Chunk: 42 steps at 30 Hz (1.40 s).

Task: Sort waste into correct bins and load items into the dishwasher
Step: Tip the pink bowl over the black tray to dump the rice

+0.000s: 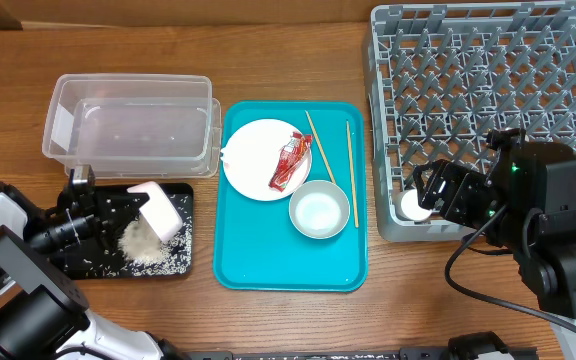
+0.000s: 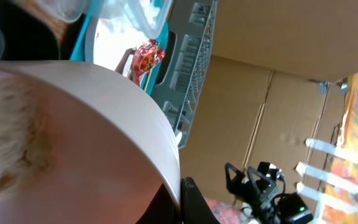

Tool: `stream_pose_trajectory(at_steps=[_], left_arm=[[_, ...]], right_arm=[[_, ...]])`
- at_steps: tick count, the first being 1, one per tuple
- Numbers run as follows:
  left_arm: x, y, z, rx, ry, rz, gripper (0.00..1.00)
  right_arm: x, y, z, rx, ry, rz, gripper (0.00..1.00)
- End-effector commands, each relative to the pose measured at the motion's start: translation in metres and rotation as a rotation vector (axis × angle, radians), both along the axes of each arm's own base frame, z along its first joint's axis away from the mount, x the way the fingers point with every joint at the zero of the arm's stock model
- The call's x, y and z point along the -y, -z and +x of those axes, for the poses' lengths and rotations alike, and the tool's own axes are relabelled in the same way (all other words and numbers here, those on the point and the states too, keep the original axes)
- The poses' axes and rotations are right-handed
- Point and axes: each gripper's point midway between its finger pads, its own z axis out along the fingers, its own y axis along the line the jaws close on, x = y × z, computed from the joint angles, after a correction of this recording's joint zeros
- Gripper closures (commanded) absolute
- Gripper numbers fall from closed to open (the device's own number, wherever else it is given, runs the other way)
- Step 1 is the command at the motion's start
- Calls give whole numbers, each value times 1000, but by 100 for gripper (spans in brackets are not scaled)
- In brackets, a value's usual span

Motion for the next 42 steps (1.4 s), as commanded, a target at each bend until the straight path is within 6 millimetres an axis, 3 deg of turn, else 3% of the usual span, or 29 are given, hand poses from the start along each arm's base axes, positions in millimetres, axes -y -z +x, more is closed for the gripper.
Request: stream_pose_trajectory(at_steps=[1,3,5,8,11,14,22,25,27,29,36,38,39,40,42], left_arm=[[-5,0,8,64,-18,12,96],[2,-12,2,0,-20,-65,96],[1,-19,6,117,-27,-31,96],[3,-16,3,20,-27,-76,96],[-1,-11,9,155,-5,27,96],[4,-2,-2,-1,30,-8,96],[8,-20,2,232,52,65,96],[7,-26,8,218,7,22,96],[5,-25,13,302,12,70,96],[5,-22,13,240,8,47,96],[26,-26,6,289,111,77,96],[25,-20,11,380,147,153,96],[23,-16,14,321,129,132,96],[24,-18,15,249,100,81,96],[34,-34,12,319,116,65,96]], right_arm=[[1,-12,1,33,-2,3,6],[1,-11,0,30,-2,2,6],[1,-10,0,26,-2,1,6],[1,-11,0,26,-2,2,6],[1,-10,-1,24,-2,1,5],[1,-11,0,26,-2,2,5],[1,-10,-1,23,-3,0,5],[1,-10,-1,23,-5,-2,5],[1,-9,-1,21,-5,-2,4],[1,-9,-1,21,-5,-2,2],[1,-10,-1,22,-4,-2,0],[1,-10,-1,22,-5,-2,0],[1,-10,-1,23,-5,-2,0],[1,-10,-1,25,-5,-1,0],[1,-10,-1,21,-5,-2,0]])
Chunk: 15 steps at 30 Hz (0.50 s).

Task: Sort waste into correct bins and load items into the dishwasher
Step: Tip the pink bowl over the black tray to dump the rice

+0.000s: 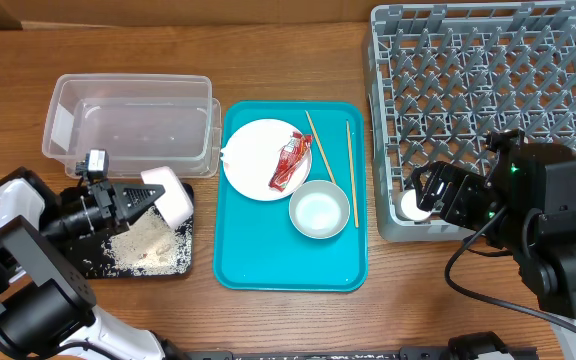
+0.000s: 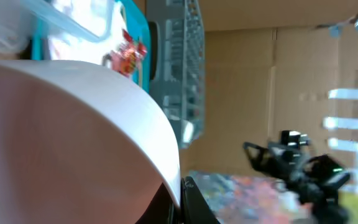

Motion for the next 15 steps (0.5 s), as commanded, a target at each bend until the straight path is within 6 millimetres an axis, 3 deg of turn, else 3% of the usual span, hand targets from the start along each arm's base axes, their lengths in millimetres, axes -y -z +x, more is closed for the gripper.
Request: stream_pose_trajectory(at_steps=[1,10,12,15], left_arm=[[13,-22,-1,87,35,20,96],[81,-33,-23,77,296,110,96],[97,-26,-25,11,345,149,96],[108,3,-31,-186,393,356,96]], right_arm=[[0,-12,1,33,-3,2,0],[1,-10,0,26,-2,2,0],[1,-10,0,26,-2,2,0],[1,-10,0,26,-2,2,0]])
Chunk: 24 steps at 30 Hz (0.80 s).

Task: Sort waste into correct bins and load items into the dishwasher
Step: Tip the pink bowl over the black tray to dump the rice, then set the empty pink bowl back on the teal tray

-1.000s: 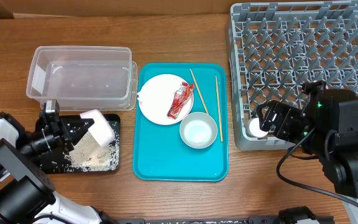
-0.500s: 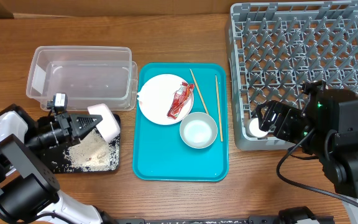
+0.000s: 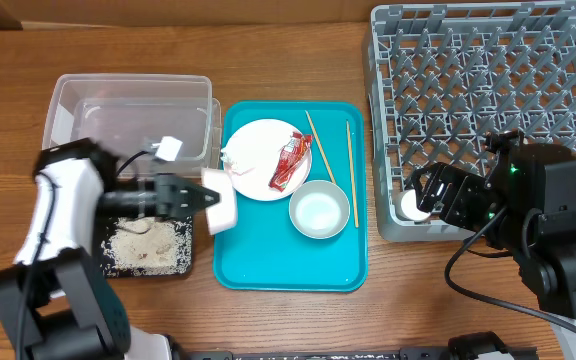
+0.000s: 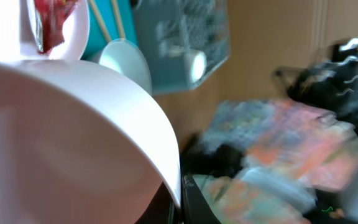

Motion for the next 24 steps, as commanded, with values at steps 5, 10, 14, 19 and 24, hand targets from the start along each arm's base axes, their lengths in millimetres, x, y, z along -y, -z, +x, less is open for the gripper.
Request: stream_pose_trajectory(at_steps=[5,10,14,19,24], left_arm=[[31,49,-20,-274,-19,607,96],[42,81,-32,-238,-74,1004,96],[69,98,-44,-173,-62,1121,96],[93,112,-50,-134,-59,1164,87],[92,94,-38,-137,-76,1141,66]], right_arm=[[1,-11,1,32,-2,3,0],[1,-11,0,28,-2,2,0],[1,-11,0,28,-2,2,0],[1,-11,0,27,-2,2,0],[1,-11,0,28,-2,2,0]])
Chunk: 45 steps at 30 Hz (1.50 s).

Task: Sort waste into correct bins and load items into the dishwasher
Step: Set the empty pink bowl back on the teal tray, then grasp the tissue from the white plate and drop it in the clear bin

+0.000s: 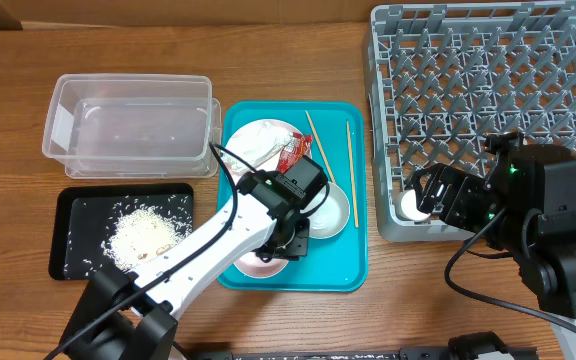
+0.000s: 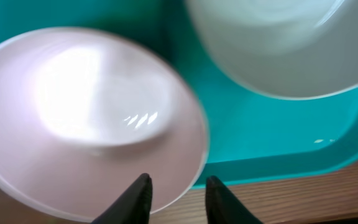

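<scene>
A pink bowl [image 1: 255, 267] [image 2: 86, 124] sits upright and empty at the near edge of the teal tray [image 1: 336, 262]. My left gripper [image 1: 288, 240] [image 2: 178, 179] hangs open just above it, with the bowl's rim running between the two fingers. A pale bowl [image 1: 336, 206] [image 2: 278, 43] stands right beside it on the tray. Loose rice [image 1: 143, 235] lies heaped in the black tray [image 1: 78, 215]. My right gripper [image 1: 426, 195] rests at a white cup [image 1: 411, 207] in the near left corner of the grey dish rack [image 1: 488, 100]. Its jaws are too small to read.
On the teal tray, a white plate [image 1: 253, 142] carries a red wrapper [image 1: 293, 152], and two chopsticks [image 1: 350, 170] lie to its right. A clear plastic bin [image 1: 128, 130] stands behind the black tray. My left arm crosses the tray's near left corner.
My left gripper went from the tray's left edge, shut on the tilted pink bowl, to the tray's near edge. The bowl now sits on the tray and the gripper is open.
First my left gripper held the pink bowl tipped over the black tray, with rice heaped under it. Later the bowl looked empty and the rice lay spread in the tray. Then the bowl was over the teal tray's left edge. Now it rests there, released. The right arm stayed still.
</scene>
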Tool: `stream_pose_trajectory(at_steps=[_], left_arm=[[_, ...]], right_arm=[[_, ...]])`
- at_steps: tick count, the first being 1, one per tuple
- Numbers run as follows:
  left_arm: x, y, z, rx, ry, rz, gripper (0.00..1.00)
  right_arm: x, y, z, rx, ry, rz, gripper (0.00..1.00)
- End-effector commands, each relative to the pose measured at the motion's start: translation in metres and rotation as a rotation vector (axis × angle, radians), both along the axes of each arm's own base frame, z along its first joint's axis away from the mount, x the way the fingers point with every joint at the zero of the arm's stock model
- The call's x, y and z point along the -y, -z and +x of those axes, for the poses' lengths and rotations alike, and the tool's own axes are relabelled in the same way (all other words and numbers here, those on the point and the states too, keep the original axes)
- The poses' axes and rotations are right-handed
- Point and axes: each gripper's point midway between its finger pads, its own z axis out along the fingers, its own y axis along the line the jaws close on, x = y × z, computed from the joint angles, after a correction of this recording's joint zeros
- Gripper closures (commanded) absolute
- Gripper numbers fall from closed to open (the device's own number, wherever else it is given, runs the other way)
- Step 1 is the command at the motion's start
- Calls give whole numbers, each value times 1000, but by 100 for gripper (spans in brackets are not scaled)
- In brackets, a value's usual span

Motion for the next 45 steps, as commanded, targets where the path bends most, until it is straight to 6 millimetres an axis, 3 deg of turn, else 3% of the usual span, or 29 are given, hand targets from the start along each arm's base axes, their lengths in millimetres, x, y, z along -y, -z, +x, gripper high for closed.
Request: stream_pose_trajectory(at_steps=[1,4,6,10,14,17,21,25,27,28,29,31,36,40,42,45], left_arm=[[-6,-21,29,81,-67,11,62],[-10,-43,60,176,-66,3,48],[-17,-55,86,269,-71,14,32],[-27,-65,146,482,16,44,21],[-37,-48,183,538,4,67,18],[-48,-18,200,512,-32,87,15],[-49,27,209,441,-6,70,16],[-50,52,205,389,36,93,16],[-51,56,204,378,39,102,36],[-51,56,204,377,39,102,55],[-51,52,204,380,38,101,75],[-50,36,206,386,15,94,96],[-54,-37,209,419,-58,78,96],[-88,-98,216,509,-141,142,96],[-115,-113,219,545,-196,190,96],[-151,-112,225,540,-275,222,96]], right_arm=[[0,-12,2,36,-2,3,0],[0,-12,2,36,-2,4,0],[0,-12,2,35,-2,3,0],[0,-12,1,34,-2,3,0],[1,-10,0,26,-2,2,0],[1,-9,-1,19,-2,1,0],[1,-4,-1,-5,-2,-3,0],[0,4,1,-43,-2,-9,0],[0,8,2,-64,-2,-12,0],[0,11,2,-77,-2,-14,2],[0,13,2,-85,-2,-15,6],[0,11,3,-71,-19,-26,7],[0,-5,4,19,-42,-33,7],[1,-23,-3,103,-41,-22,6],[2,-32,-7,149,-49,-24,4],[3,-41,-13,189,-52,-23,3]])
